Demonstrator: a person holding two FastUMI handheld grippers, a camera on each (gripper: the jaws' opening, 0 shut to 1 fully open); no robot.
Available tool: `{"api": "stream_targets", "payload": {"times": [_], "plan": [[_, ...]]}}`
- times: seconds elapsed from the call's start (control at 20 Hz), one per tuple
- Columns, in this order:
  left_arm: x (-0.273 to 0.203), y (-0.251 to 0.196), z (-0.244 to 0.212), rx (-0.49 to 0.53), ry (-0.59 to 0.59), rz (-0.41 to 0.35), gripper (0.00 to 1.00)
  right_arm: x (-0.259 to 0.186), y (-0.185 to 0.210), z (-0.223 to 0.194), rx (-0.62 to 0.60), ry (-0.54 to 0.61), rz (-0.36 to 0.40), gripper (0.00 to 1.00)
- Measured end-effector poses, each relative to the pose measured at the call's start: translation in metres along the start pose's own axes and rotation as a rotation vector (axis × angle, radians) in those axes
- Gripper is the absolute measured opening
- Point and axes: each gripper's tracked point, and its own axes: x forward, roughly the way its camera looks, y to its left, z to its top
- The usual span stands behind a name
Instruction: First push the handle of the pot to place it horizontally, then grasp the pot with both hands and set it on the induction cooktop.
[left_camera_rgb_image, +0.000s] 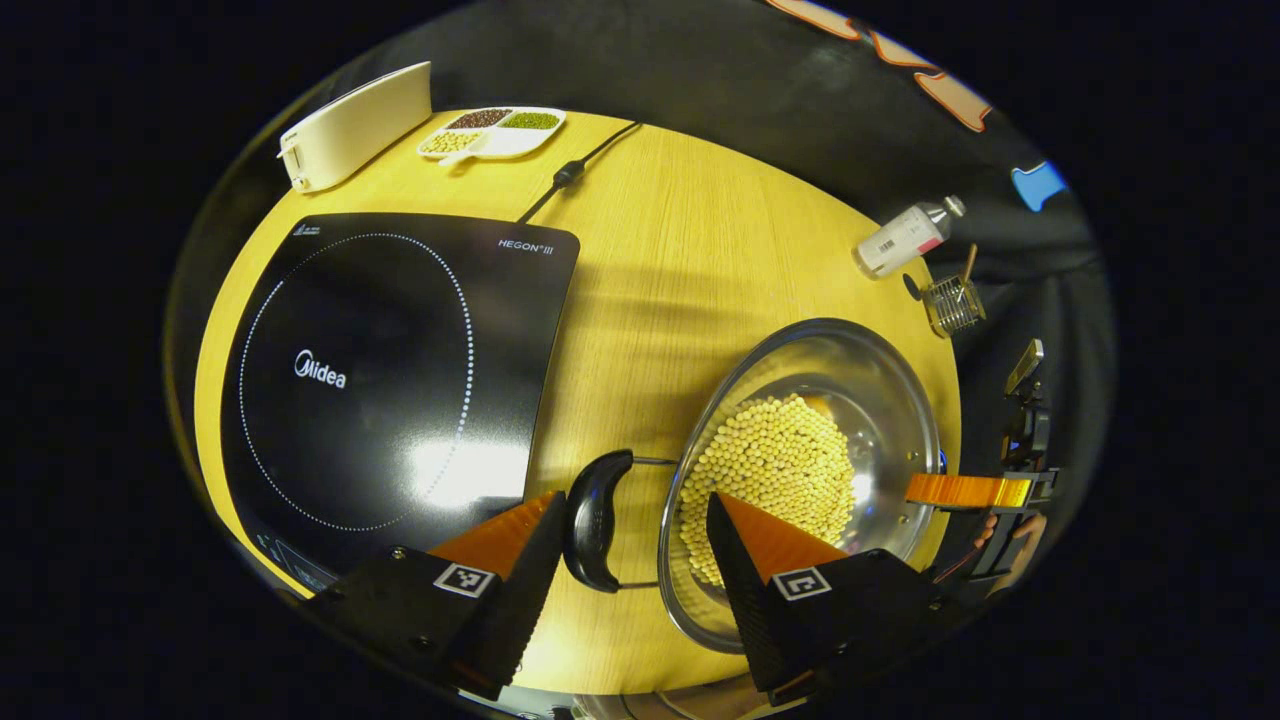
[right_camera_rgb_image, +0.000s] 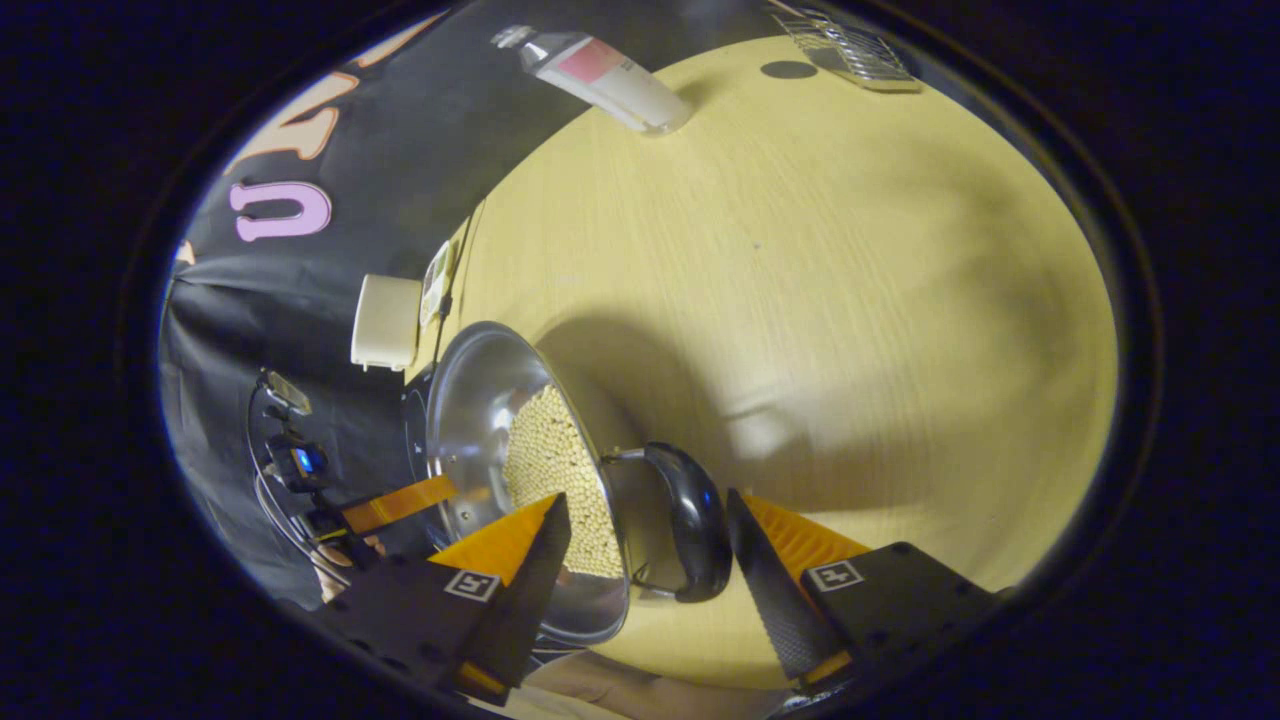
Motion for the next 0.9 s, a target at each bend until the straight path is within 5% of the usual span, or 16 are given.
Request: {"api": "stream_targets", "payload": {"times": [0.15, 0.2, 0.25, 0.4, 0.45, 0.5, 0.55, 0.9], "plan": [[0.009, -0.001, 0.0, 0.024, 0.032, 0.007, 0.91, 0.008, 0.001, -0.006, -0.007, 0.032, 0.004, 0.81], [0.013, 0.0, 0.0, 0.032, 0.045, 0.012, 0.85, 0.01, 0.002, -0.005, -0.009, 0.038, 0.008, 0.81], [0.016, 0.0, -0.001, 0.034, 0.055, 0.015, 0.89, 0.013, 0.002, -0.006, -0.014, 0.046, 0.008, 0.91], [0.021, 0.005, -0.001, 0.043, 0.075, 0.032, 0.8, 0.019, -0.001, -0.003, -0.023, 0.061, -0.007, 0.77], [0.022, 0.006, 0.0, 0.047, 0.076, 0.036, 0.75, 0.024, -0.003, -0.01, -0.027, 0.07, -0.011, 0.64], [0.023, 0.007, -0.002, 0.049, 0.086, 0.04, 0.8, 0.026, -0.002, -0.012, -0.027, 0.08, -0.012, 0.6], [0.021, 0.008, -0.002, 0.049, 0.087, 0.046, 0.68, 0.026, -0.011, -0.011, -0.03, 0.069, -0.044, 0.6], [0.022, 0.008, -0.001, 0.074, 0.099, 0.08, 0.66, 0.026, -0.012, -0.009, -0.044, 0.066, -0.074, 0.47]]}}
